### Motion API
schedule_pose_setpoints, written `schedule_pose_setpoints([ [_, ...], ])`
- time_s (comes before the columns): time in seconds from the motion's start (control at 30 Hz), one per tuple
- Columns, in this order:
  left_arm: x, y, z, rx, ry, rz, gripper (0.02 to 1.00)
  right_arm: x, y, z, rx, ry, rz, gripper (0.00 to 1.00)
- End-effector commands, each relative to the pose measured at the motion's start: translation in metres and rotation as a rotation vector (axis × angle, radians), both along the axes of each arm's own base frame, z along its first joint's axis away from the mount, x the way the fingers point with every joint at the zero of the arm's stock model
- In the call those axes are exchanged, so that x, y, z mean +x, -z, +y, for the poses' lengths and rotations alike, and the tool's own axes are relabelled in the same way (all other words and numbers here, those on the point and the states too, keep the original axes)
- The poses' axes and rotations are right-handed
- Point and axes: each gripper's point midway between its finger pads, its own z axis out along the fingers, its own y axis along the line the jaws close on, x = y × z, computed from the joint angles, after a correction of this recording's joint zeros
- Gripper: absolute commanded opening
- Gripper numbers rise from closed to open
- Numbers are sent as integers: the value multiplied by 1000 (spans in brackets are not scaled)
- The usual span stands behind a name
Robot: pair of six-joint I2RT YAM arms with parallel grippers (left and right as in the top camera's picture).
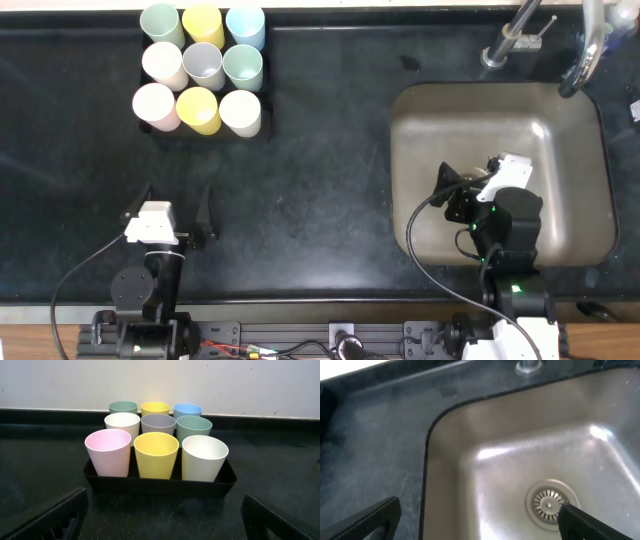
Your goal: Store Cups
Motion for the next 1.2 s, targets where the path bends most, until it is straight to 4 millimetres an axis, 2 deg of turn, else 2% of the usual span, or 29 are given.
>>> schedule_pose_setpoints([
  [0.03,0,1,1,-1,-5,0,1000,2,-1,-1,-5,9,7,998],
  [0.17,0,1,1,-1,-5,0,1000,0,4,-9,-30,47,15,996],
  [0.37,0,1,1,-1,-5,0,1000,-1,21,-6,34,67,18,998],
  [0.43,0,1,1,-1,-5,0,998,-1,24,1,56,34,13,998],
  [0.83,0,1,1,-1,-5,0,1000,5,21,7,71,2,-44,998],
  [1.2,0,1,1,-1,-5,0,1000,3,33,1,53,31,-46,998],
])
